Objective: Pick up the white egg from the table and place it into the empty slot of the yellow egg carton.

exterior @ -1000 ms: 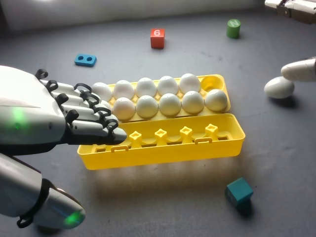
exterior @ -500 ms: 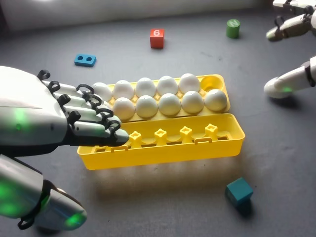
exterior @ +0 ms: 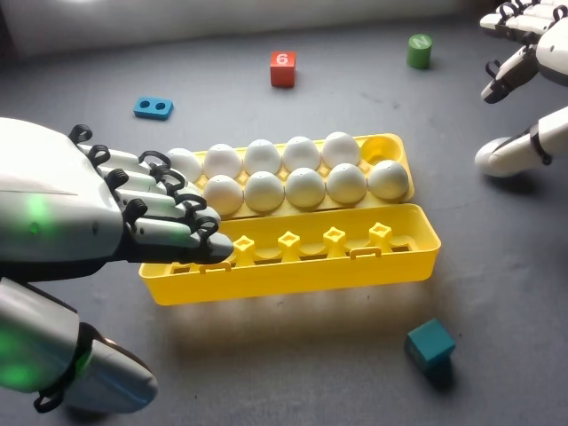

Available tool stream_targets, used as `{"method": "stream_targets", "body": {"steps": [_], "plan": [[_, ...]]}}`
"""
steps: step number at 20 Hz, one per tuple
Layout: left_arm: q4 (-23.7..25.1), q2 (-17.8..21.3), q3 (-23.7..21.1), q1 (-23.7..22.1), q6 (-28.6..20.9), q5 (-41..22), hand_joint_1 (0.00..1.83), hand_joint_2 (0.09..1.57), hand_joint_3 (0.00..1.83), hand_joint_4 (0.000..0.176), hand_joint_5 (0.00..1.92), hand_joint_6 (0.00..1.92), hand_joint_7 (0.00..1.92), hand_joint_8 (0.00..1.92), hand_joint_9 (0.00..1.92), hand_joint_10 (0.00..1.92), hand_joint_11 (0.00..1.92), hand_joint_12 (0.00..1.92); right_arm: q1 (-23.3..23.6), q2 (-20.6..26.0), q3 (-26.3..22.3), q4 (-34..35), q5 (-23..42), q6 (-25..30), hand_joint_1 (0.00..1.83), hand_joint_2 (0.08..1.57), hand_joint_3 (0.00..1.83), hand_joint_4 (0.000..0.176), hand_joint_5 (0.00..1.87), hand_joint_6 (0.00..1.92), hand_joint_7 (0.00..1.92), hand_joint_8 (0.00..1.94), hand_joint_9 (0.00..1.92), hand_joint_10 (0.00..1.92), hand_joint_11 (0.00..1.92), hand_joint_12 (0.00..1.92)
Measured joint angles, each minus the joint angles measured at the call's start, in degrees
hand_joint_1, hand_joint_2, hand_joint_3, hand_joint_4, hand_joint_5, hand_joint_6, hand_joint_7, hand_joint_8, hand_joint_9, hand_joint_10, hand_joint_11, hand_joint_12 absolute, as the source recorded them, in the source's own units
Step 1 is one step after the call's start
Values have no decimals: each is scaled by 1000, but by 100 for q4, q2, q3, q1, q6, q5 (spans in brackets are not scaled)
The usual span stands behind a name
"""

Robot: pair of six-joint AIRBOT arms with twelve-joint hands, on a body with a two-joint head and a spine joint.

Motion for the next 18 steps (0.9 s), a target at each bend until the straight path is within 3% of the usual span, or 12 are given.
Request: {"method": "stream_targets", "body": {"steps": [1,4,5,7,9,10,11,12,13,18], "plan": [[4,0,0,-20,0,-11,0,1138,2,0,44,4,11,3,0,0,0,0,-44,-24,26,-4,42,-4,419,765,0,147,763,19,0,0,0,0,0,0],[2,0,0,-28,0,2,0,1132,0,0,33,0,3,0,0,0,0,0,-155,-136,151,-2,7,-24,401,772,0,163,753,12,0,0,0,0,0,0],[2,0,0,-28,0,-2,0,1136,1,0,46,5,15,5,0,0,0,0,-177,-166,188,-9,13,-24,442,772,0,137,770,18,0,0,0,0,0,0],[2,0,0,-28,0,4,0,1135,1,0,65,12,32,11,8,3,10,4,-208,-251,278,-37,20,-26,447,777,2,127,779,19,0,0,0,0,0,0],[2,0,0,-28,0,0,0,1141,3,0,86,16,46,13,15,5,18,9,-273,-332,348,-122,81,-28,424,783,4,134,779,17,0,0,0,0,0,0],[4,0,0,-28,0,2,0,1137,1,0,72,8,37,8,11,3,14,7,-289,-378,365,-173,94,-26,446,777,1,119,796,23,0,0,0,0,0,0],[2,0,0,-28,0,4,0,1130,0,0,71,7,37,7,8,1,9,5,-315,-424,404,-225,125,-28,431,776,1,128,796,22,0,0,0,0,0,0],[2,0,-4,-28,0,4,0,1136,0,0,84,11,49,10,20,6,20,11,-328,-463,426,-219,146,-26,443,782,3,111,787,16,0,0,0,0,0,0],[2,0,-4,-28,0,2,0,1138,1,0,87,11,52,11,22,6,23,12,-330,-518,479,-221,160,-28,445,783,3,107,786,15,0,0,0,0,0,0],[2,0,-4,-28,0,2,0,1124,0,0,63,1,23,1,4,0,4,2,-330,-649,573,-219,260,-26,486,799,10,103,796,18,0,0,0,0,0,0]]}}
